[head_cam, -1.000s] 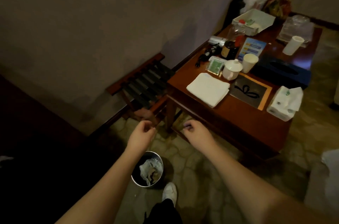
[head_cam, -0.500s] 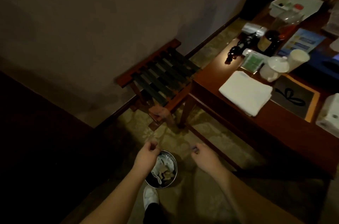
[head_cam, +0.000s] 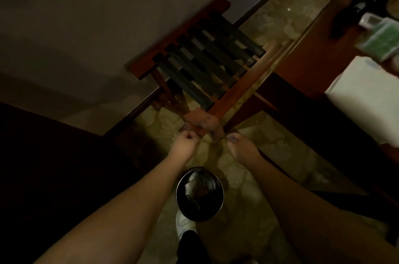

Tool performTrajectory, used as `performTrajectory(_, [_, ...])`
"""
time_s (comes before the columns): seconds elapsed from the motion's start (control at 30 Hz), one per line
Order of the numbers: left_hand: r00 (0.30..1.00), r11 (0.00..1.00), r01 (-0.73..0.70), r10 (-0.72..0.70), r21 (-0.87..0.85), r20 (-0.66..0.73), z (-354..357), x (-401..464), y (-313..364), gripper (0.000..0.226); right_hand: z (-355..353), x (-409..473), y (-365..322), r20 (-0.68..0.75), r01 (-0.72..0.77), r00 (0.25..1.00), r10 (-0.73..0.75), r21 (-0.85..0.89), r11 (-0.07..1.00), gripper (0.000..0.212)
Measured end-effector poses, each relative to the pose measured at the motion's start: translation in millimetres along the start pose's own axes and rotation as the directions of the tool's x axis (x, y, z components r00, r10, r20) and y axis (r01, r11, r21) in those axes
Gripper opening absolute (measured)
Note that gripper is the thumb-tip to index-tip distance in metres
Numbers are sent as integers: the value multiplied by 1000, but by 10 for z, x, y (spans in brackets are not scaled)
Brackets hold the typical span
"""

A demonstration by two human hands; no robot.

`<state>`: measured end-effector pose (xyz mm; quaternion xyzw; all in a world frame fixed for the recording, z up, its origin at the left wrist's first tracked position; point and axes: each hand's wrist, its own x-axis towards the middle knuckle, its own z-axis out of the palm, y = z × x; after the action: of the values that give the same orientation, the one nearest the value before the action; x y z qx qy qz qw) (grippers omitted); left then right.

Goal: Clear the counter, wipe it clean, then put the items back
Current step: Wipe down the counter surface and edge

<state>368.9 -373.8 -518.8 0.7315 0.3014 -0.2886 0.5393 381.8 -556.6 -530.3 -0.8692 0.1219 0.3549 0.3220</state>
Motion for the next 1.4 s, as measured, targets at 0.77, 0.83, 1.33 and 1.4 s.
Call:
performTrajectory(0.77, [998,922,18,8,-386,66,187,688,-107,51,474,956,-113,-101,-85,982,162,527,845,21])
performTrajectory(0.83, [999,896,15,7,-445,47,146,622,-118,48,470,851,-82,19,-135,988,152,572,809,38])
performTrajectory(1.33, [954,970,-221,237,-104,182,-153,-1248,-474,70,342,-1396,-103,33,62,993,-110,651,757,16])
performTrajectory(1.4, [945,959,-284,282,-8,169,-143,-1517,-442,67,280,-1657,-94,41,96,987,-152,609,787,15])
